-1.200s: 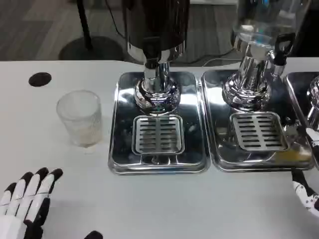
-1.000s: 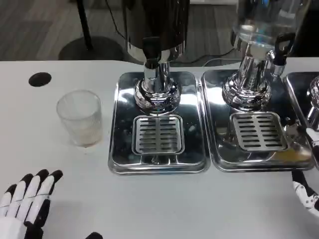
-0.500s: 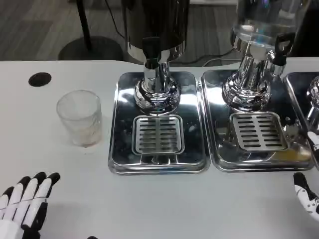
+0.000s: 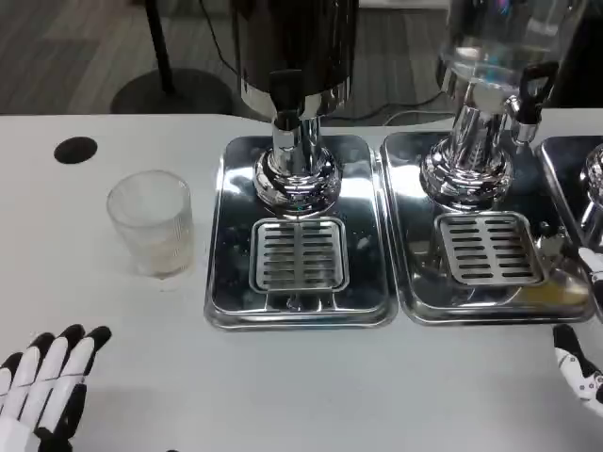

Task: Grasp the cup under the faucet to collect the drink, then remove the cup.

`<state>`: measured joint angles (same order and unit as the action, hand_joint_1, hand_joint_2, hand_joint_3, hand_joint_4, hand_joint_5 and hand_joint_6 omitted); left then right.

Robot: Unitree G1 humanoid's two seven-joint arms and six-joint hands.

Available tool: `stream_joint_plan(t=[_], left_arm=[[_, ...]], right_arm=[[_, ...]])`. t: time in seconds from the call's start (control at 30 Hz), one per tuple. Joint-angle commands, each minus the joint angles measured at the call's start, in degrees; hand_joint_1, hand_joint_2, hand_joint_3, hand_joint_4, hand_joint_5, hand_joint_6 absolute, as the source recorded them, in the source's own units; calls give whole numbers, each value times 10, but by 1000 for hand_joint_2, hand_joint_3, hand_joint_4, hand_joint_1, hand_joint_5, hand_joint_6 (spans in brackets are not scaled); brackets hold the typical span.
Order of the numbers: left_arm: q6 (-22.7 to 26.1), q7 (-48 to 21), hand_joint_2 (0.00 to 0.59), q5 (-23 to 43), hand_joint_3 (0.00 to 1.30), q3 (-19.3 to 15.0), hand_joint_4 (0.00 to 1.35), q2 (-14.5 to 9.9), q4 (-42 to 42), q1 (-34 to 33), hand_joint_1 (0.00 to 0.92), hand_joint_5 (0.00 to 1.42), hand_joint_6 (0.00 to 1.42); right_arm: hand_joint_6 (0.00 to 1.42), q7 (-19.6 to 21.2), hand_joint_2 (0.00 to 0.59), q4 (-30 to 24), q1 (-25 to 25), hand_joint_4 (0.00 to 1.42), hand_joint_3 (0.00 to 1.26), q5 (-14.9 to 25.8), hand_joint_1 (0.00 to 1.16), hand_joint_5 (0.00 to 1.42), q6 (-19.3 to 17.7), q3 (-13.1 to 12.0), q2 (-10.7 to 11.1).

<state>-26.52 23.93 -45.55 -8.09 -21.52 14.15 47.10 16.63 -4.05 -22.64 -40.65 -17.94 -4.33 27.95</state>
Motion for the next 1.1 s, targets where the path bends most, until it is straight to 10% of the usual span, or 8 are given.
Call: stream_joint_plan(t=[0.03,1.1], left_arm=[[-4,5,101,-6,67,-4,0,-4,4,2,42,0,0],[-6,-1,96,40,67,-15,0,-1,-15,-19,51,0,0]], right_arm=[[28,-1,461,-8,-4,126,122,5,618,72,3,-6,3],[27,-4,461,-5,8,129,141,6,616,72,15,-4,1]])
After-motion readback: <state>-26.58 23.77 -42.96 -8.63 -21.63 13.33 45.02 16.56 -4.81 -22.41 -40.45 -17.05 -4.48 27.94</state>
